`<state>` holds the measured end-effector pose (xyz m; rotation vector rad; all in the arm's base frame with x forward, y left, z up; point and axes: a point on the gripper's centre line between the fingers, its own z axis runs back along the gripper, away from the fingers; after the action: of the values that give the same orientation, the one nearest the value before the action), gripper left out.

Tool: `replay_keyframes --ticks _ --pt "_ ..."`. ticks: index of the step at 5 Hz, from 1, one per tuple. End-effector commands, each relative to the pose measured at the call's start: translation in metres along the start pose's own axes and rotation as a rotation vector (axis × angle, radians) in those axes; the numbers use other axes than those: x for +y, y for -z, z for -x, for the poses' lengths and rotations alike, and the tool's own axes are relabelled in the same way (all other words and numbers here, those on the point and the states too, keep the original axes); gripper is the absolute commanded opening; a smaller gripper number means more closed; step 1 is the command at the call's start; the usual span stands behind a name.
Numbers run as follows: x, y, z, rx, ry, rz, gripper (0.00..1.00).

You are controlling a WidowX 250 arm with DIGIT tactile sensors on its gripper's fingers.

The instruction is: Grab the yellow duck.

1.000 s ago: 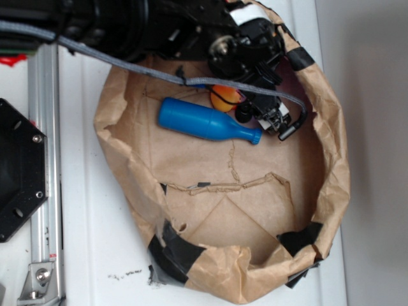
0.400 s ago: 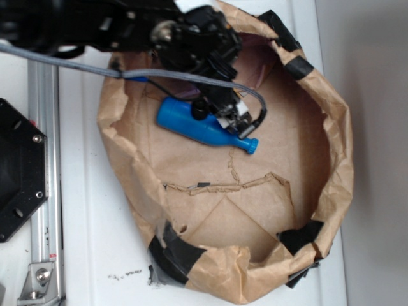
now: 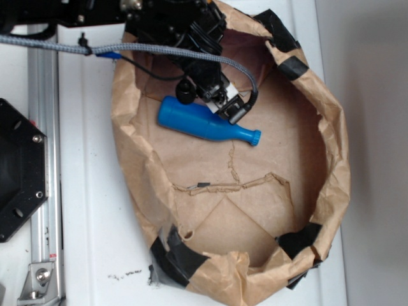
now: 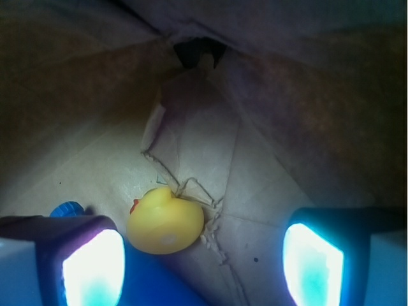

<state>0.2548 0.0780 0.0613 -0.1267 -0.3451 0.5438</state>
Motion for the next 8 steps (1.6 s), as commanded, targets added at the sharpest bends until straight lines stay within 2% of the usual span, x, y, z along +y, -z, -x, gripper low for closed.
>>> replay_keyframes --ticks 1,2,3,5,8 --pt "0.007 -0.005 -0.013 -0.044 -0.002 -0.028 1.00" --pt "0.013 0.002 -0.012 -0.038 0.002 -0.061 1.00" --pt "0.008 0.016 -0.005 -0.011 0.038 -0.086 1.00" --pt "-0.005 0.024 0.001 0.000 0.071 -0.093 1.00" --pt "-0.007 0.028 0.000 0.009 0.072 -0.103 1.00"
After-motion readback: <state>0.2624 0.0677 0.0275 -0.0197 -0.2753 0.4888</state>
